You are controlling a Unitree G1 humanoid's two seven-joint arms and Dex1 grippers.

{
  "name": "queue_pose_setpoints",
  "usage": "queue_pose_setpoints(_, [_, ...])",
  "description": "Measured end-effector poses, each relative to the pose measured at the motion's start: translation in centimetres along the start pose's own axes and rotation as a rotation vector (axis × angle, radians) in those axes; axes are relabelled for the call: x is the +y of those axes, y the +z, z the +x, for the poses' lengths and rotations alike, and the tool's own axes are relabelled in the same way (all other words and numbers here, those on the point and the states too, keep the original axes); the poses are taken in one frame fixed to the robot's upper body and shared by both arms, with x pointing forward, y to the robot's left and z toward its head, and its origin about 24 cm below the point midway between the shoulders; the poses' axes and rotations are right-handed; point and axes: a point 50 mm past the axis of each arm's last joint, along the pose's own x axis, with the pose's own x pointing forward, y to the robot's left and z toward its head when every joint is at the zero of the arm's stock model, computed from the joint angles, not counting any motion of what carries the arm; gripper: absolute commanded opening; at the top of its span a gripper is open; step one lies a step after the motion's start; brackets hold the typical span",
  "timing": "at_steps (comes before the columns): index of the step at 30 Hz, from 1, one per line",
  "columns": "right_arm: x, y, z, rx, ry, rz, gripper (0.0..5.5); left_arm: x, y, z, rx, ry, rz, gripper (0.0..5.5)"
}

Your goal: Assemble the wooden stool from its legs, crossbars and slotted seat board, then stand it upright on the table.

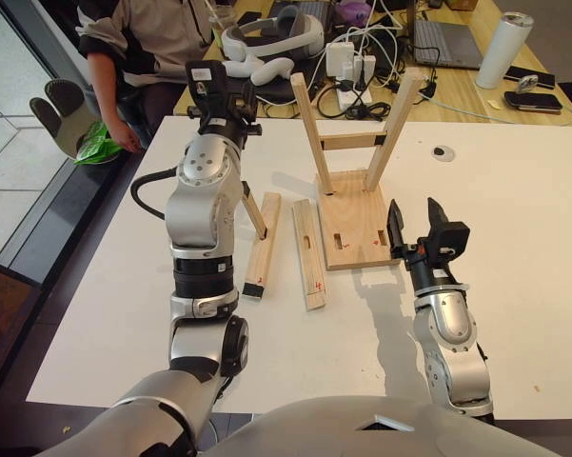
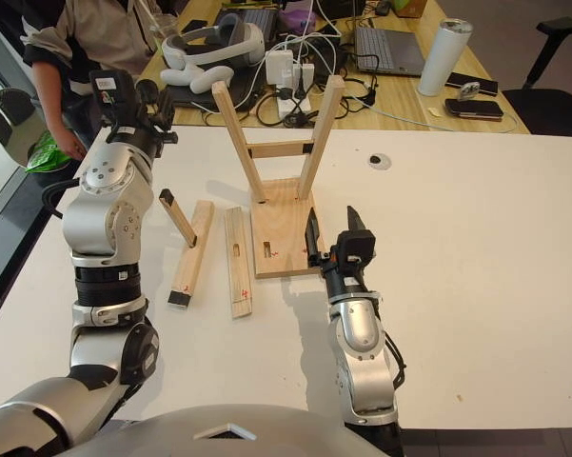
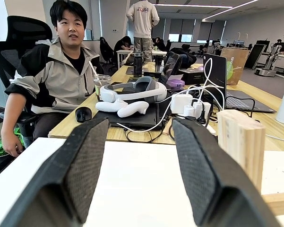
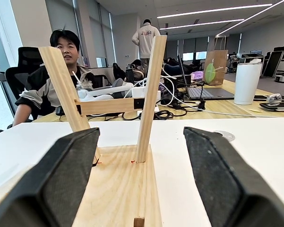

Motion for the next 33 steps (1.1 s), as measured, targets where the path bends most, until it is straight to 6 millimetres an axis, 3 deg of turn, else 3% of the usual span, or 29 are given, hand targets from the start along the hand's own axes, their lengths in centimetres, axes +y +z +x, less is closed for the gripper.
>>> queue_pose_setpoints(5, [-0.3, -0.1, 0.0, 0.007, -0.023, 0.010, 3.28, -0.2, 1.3, 0.3, -0.030, -0.009, 0.002, 2.48])
queue_pose_setpoints(10, [-0.4, -0.3, 0.2, 0.041, -0.024, 0.002, 3.28, -0.3, 3.2, -0.9, -0.068, -0.006, -0.007, 2.48])
queue_pose_setpoints(12, [-0.6, -0.4, 0.2, 0.055, -0.028, -0.004, 3.28, -0.4, 0.5, -1.5, 0.054, 0.009, -0.025, 2.48])
queue_pose_setpoints(13, [-0.6, -0.4, 0.2, 0.060, -0.022, -0.008, 3.28, -0.6, -3.3, -2.2, 0.225, 0.013, -0.034, 2.48])
queue_pose_setpoints(14, [-0.5, -0.4, 0.3, 0.059, -0.016, -0.009, 3.28, -0.8, -5.1, -2.7, 0.294, 0.017, -0.038, 2.48])
queue_pose_setpoints(16, [-0.5, -0.2, 0.4, 0.058, -0.001, -0.015, 3.28, -1.9, -6.1, -3.4, 0.347, -0.002, -0.064, 2.48])
queue_pose_setpoints(21, [-0.7, -0.2, 0.4, 0.063, -0.007, -0.017, 3.28, -4.1, -5.6, -3.4, 0.346, -0.067, -0.157, 2.48])
queue_pose_setpoints(29, [-0.6, -0.4, 0.4, 0.070, -0.005, -0.014, 3.28, -1.8, -4.5, -2.4, 0.290, 0.002, -0.164, 2.48])
queue_pose_setpoints(33, [-0.7, -0.4, 0.4, 0.074, -0.006, -0.006, 3.28, -1.0, -2.0, -1.7, 0.205, 0.014, -0.161, 2.48])
